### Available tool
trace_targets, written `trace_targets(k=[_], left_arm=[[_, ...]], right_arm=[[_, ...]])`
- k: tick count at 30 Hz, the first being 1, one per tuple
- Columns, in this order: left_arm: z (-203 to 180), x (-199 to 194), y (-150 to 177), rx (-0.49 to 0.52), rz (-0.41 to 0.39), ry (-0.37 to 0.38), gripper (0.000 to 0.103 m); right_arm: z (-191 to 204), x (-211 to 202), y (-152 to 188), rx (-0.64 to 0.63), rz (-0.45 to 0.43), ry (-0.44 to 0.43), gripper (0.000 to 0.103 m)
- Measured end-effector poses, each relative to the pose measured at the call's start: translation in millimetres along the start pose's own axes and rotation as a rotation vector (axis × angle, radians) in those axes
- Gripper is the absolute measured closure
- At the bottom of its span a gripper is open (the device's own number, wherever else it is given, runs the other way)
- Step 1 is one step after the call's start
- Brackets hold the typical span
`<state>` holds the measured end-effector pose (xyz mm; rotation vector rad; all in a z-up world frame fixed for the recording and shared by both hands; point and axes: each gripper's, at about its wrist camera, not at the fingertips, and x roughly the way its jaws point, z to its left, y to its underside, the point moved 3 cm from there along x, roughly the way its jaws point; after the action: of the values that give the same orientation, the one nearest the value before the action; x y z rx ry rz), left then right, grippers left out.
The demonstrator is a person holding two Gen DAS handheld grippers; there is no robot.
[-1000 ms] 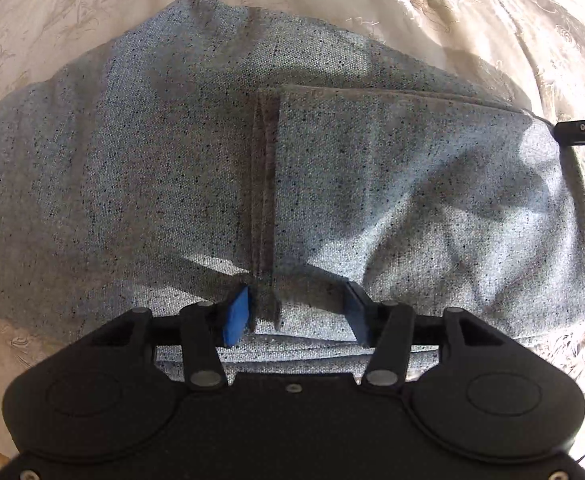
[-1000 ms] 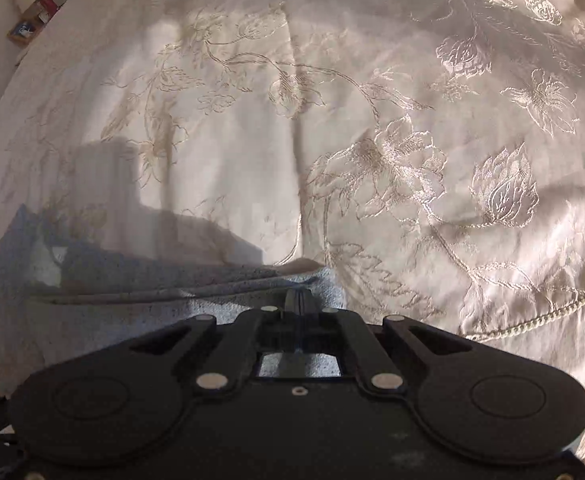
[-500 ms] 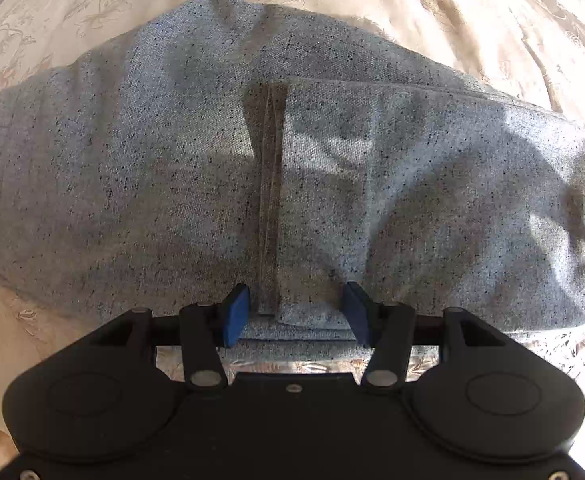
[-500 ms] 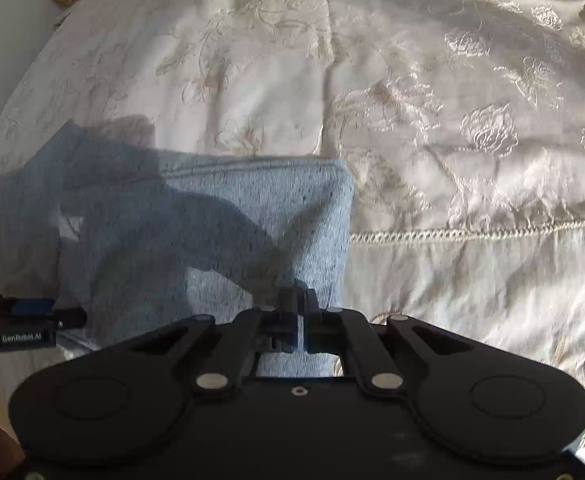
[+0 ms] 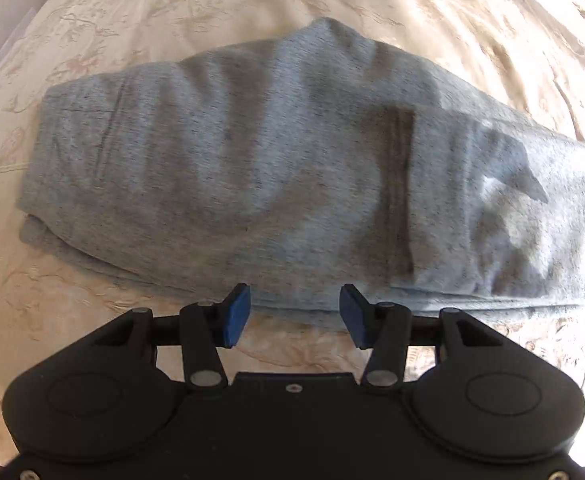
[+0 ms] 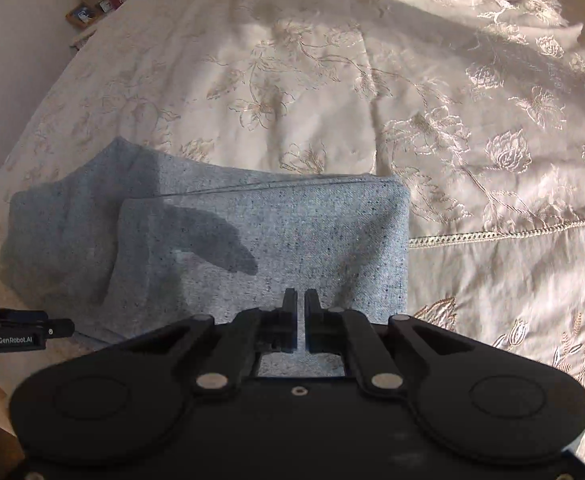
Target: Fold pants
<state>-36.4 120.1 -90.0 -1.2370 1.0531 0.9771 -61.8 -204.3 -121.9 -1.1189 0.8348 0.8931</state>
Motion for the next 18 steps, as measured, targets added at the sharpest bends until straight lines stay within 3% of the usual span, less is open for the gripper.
trace_targets(k=[5, 12, 14, 18], left_arm=[[65, -7, -30, -0.069, -0.049, -0.037, 0.046], [150, 17, -66, -0.145, -0.064, -0.087, 0.045], [170, 27, -72, -0.157, -0.066, -0.100, 0.040], [185, 62, -67, -0.123, 0.021, -0.073, 0.035]], right_arm=[[48, 2, -4, 0.004, -0.002, -0.010, 0.098], [116, 22, -6, -0.007, 0.004, -0.013, 0.097], [132, 30, -8, 0.001, 0.006, -0.012, 0.097], [161, 43, -16, -0.015, -0.003, 0.005, 0.097]])
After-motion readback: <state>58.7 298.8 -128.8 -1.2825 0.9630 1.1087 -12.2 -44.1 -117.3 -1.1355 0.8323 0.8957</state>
